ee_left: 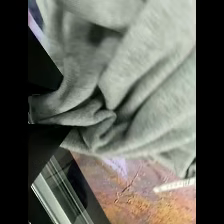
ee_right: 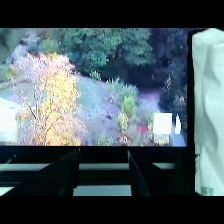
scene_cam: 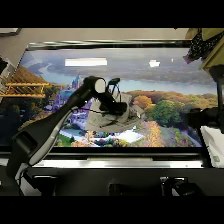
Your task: Fold the clothes and pants, and hang the long-sleeved shirts on hangers.
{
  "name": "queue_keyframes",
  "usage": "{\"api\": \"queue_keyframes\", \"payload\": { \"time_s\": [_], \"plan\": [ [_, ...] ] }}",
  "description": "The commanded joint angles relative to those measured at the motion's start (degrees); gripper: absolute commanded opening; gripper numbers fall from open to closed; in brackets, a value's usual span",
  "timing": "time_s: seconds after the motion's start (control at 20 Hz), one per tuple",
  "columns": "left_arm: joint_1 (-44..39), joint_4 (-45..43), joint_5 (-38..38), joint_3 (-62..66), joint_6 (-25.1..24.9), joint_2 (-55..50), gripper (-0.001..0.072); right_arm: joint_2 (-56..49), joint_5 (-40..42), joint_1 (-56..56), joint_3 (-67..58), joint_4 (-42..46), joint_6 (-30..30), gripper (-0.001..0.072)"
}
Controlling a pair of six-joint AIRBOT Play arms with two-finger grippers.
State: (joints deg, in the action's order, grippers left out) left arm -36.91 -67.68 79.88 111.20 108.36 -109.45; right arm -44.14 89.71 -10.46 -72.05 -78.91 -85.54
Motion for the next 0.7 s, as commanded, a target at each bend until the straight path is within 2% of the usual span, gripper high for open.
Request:
{"api": "queue_keyframes", "payload": {
  "time_s": [0.0,0.1,0.15,0.35,0.4,0.5,0.6,0.65],
  "plan": [
    [5.8,-6.0,5.8,0.1,1.0,6.0,0.0195,-0.5,-9.2,0.0,0.0,-6.8,4.5,0.0350],
    [10.2,-9.0,7.2,0.1,0.7,10.7,0.0195,-2.5,-15.3,0.0,0.0,-14.3,10.5,0.0280],
    [12.3,-9.6,7.6,0.1,0.1,12.8,0.0195,-4.1,-17.4,0.0,-0.2,-17.3,10.7,0.0282],
    [20.0,-10.0,10.5,0.1,0.1,19.5,0.0195,-13.7,-14.6,2.3,-7.9,-21.0,-0.1,0.0282],
    [21.2,-10.0,11.0,0.1,0.1,20.3,0.0194,-15.9,-14.3,5.9,-9.2,-24.8,-2.3,0.0277],
    [23.1,-10.0,11.2,0.1,0.0,21.2,0.0194,-20.0,-11.3,16.3,-8.7,-38.6,-6.2,0.0283],
    [24.2,-10.3,11.2,0.1,-0.9,20.9,0.0194,-24.1,-6.9,24.8,-3.8,-51.1,-10.8,0.0326],
    [24.5,-10.4,11.2,0.0,-1.8,20.7,0.0194,-25.2,-6.9,26.8,0.1,-53.3,-11.8,0.0376]
  ]
}}
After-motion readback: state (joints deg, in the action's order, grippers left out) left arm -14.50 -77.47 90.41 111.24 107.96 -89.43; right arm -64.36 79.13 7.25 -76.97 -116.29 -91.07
